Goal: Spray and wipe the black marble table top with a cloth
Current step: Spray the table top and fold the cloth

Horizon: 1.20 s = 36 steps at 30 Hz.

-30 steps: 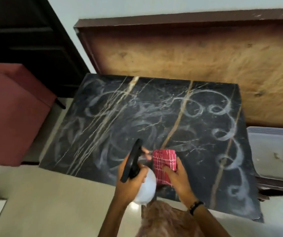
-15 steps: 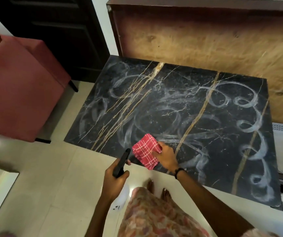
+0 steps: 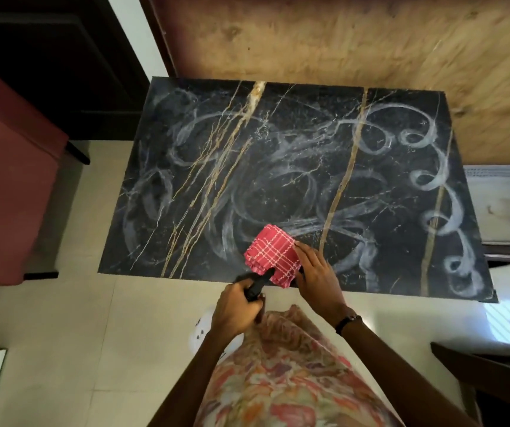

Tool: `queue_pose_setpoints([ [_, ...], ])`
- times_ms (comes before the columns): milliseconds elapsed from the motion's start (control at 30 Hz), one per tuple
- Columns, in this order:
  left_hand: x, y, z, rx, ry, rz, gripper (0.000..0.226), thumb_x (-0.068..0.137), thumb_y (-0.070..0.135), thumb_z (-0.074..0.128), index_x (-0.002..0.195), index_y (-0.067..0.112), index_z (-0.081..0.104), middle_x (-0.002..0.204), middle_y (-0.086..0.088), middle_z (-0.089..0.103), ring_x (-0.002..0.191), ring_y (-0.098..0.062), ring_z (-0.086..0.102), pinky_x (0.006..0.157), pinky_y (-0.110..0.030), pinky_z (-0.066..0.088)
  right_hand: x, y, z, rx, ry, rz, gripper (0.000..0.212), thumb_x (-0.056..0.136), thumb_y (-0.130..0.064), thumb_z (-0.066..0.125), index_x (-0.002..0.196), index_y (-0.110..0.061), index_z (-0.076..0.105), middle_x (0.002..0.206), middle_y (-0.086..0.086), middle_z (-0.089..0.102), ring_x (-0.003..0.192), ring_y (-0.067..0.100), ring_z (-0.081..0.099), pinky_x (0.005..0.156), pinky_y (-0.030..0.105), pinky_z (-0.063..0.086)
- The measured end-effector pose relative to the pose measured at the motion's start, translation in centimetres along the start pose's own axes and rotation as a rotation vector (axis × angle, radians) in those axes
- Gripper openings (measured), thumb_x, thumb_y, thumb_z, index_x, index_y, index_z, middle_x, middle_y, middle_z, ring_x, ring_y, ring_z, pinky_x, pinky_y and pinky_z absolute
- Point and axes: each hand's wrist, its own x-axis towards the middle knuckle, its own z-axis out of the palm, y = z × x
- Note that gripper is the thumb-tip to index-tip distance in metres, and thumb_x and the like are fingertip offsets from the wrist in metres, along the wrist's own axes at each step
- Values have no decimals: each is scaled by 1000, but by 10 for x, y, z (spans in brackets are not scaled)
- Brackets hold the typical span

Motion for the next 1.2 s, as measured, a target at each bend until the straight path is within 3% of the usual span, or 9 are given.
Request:
queue_pose_setpoints([
  [167, 11, -3, -8, 36, -67, 25, 15, 76, 11, 65, 88, 17, 67, 86, -9, 68, 79, -31, 61, 70, -35, 48, -11, -3, 6, -122, -41, -12, 55, 100, -18, 42, 150, -8, 21, 159, 8, 19, 147, 23, 16, 122, 37, 13],
  [333, 17, 1, -9, 48, 3, -48, 5, 82, 16, 62, 80, 21, 62, 67, -5, 58, 58, -22, 51, 52, -27, 35, -20, -2, 8, -158, -19, -48, 57, 97, -11, 47, 148, -4, 22, 158, 12, 17, 147, 27, 14, 117, 36, 5],
  [433, 18, 5, -9, 52, -8, -12, 5, 82, 15, 62, 78, 19, 60, 61, 1, 55, 53, -19, 48, 48, -26, 32, -24, -3, 7, -177, -20, -50, 63, 90, -9, 61, 145, -2, 31, 154, 15, 27, 143, 31, 27, 114, 40, 18],
  [533, 17, 9, -8, 32, -95, 68, 9, 80, 12, 63, 88, 15, 67, 77, -3, 66, 68, -24, 58, 59, -28, 43, -26, -4, 5, -197, 13, -60, 68, 71, -6, 80, 131, 2, 52, 139, 19, 51, 127, 33, 50, 103, 41, 34],
  [600, 18, 15, -6, 44, -117, 80, 13, 79, 11, 63, 91, 15, 67, 85, -5, 68, 74, -26, 60, 63, -29, 43, -27, -4, 5, -190, 23, -61, 69, 66, -5, 83, 128, 3, 55, 136, 20, 54, 124, 34, 54, 101, 41, 37],
  [667, 21, 20, -4, 60, -92, 57, 7, 81, 13, 62, 82, 20, 62, 74, -2, 63, 64, -21, 56, 55, -26, 39, -27, -3, 5, -199, 26, -61, 70, 65, -5, 83, 128, 4, 55, 135, 20, 54, 124, 34, 54, 100, 41, 36],
  [800, 26, 25, -2, 86, -19, -12, 25, 78, 11, 60, 60, 25, 50, 55, 10, 50, 50, -10, 46, 46, -23, 29, -27, -2, 5, -176, 11, -60, 66, 74, -3, 75, 134, 4, 48, 142, 21, 46, 130, 36, 47, 105, 43, 30],
  [867, 27, 26, -4, 89, -2, -17, 25, 78, 13, 60, 59, 26, 49, 55, 10, 51, 51, -10, 47, 46, -23, 29, -26, -2, 5, -186, 0, -61, 65, 76, -4, 74, 135, 4, 47, 143, 21, 45, 131, 36, 45, 106, 43, 29],
  [1200, 31, 11, -13, 84, 134, -97, 26, 81, 14, 60, 58, 22, 51, 56, 7, 54, 55, -12, 52, 47, -24, 30, -26, 5, 11, -161, -49, -65, 61, 99, -14, 43, 150, -7, 12, 160, 8, 4, 149, 23, 4, 114, 31, -3],
])
